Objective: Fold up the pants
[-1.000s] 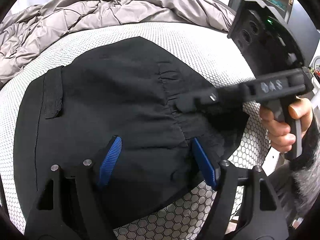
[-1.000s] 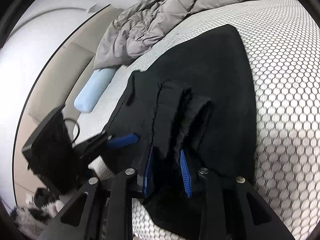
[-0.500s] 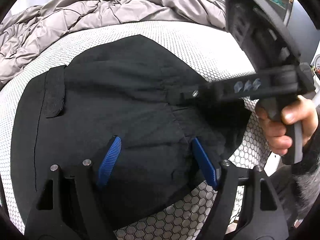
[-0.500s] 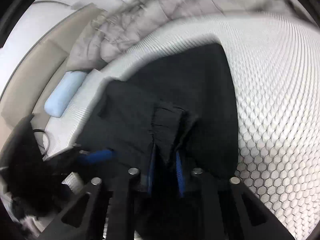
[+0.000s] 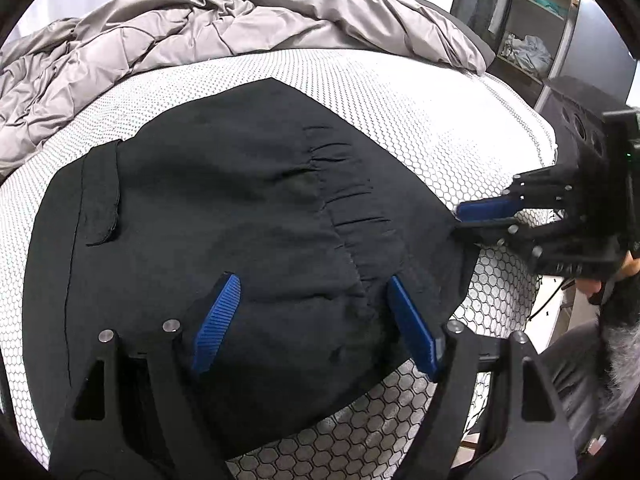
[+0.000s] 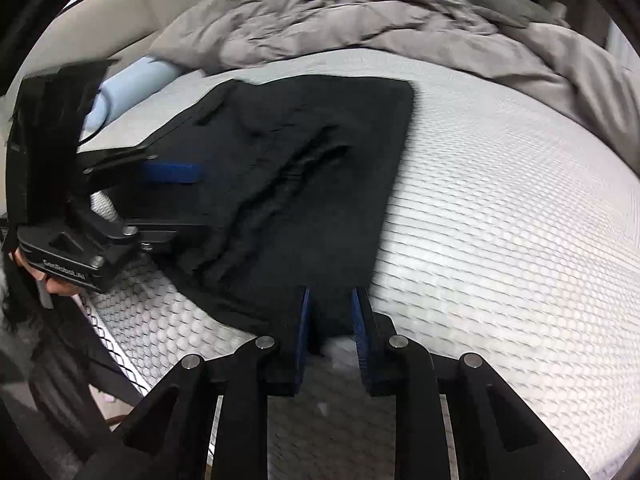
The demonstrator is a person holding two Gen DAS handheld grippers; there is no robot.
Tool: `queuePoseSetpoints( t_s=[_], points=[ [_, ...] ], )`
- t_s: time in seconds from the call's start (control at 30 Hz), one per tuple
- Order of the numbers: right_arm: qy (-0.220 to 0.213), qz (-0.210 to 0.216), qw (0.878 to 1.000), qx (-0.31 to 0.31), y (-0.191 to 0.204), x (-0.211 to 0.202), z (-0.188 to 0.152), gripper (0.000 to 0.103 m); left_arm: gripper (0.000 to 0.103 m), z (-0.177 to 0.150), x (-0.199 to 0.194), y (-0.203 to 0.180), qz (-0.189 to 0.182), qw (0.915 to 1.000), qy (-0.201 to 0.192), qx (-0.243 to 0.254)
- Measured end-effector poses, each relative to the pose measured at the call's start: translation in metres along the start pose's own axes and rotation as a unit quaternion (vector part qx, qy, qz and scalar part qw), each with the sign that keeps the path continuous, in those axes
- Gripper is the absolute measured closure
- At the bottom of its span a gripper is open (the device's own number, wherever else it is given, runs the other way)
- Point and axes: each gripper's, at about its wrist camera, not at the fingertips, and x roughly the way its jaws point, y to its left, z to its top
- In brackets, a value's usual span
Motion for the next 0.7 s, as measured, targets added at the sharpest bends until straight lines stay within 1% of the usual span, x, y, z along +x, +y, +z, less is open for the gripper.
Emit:
queuePoseSetpoints(
  t_s=[0.03,0.1,0.17,0.2,0.23,0.27,0.3,0.33,0.37,0.4,0.43,0.47,0.5,0.53,0.57,0.7],
  points=[
    [0.003,-0.001,1.000,0.009,-0.007,-0.003,-0.002,0.082,0.029,0.000,-0.002,0.000,0.001,1.0000,-0.002,-0.005],
    [-0.013,0.019,0.999,0.046,-0.018,-0.012,0.000,0.082,0.029,0.002,-0.010,0.000,0.001,0.9997,-0.022,-0.014],
    [-0.060,0.029,0.995,0.080,-0.022,-0.023,0.013,0.079,0.029,0.006,-0.018,-0.002,-0.011,0.9984,-0.050,-0.021],
    [-0.067,0.030,0.994,0.078,-0.018,-0.023,0.020,0.079,0.029,0.008,-0.020,-0.003,-0.021,0.9978,-0.058,-0.025],
    [-0.063,0.023,0.995,0.068,-0.013,-0.019,0.027,0.079,0.028,0.009,-0.019,-0.004,-0.028,0.9978,-0.056,-0.023],
    [-0.048,0.013,0.997,0.053,-0.006,-0.009,0.035,0.079,0.028,0.011,-0.014,-0.007,-0.031,0.9983,-0.047,-0.017],
    [-0.033,0.002,0.999,0.042,-0.004,0.000,0.040,0.079,0.028,0.011,-0.007,-0.010,-0.025,0.9991,-0.034,-0.011],
    [-0.011,-0.009,0.999,0.030,0.001,0.013,0.048,0.079,0.028,0.010,0.006,-0.015,-0.012,0.9999,-0.008,0.002],
    [0.021,-0.026,0.999,0.015,0.006,0.034,0.058,0.079,0.027,0.008,0.012,-0.018,-0.005,0.9999,0.001,0.009],
    [0.032,-0.036,0.999,0.009,0.007,0.047,0.068,0.079,0.026,0.006,0.016,-0.021,0.004,0.9998,0.001,0.019],
    [0.040,-0.037,0.998,0.009,0.004,0.062,0.079,0.079,0.024,0.006,0.017,-0.024,0.004,0.9997,-0.003,0.023],
    [0.037,-0.036,0.999,0.009,0.003,0.069,0.090,0.079,0.024,0.006,0.017,-0.025,0.006,0.9997,-0.003,0.024],
    [0.034,-0.042,0.999,0.005,-0.004,0.068,0.094,0.079,0.024,0.006,0.017,-0.024,0.004,0.9997,-0.002,0.024],
    [0.039,-0.048,0.998,0.004,-0.008,0.073,0.108,0.079,0.024,0.005,0.016,-0.024,0.002,0.9998,-0.002,0.022],
    [0.038,-0.048,0.998,0.010,-0.014,0.082,0.125,0.080,0.024,0.004,0.016,-0.024,0.000,0.9998,-0.002,0.022],
    [0.034,-0.067,0.997,0.034,-0.036,0.108,0.165,0.080,0.023,0.003,0.016,-0.023,-0.006,0.9996,0.000,0.029]
  ],
)
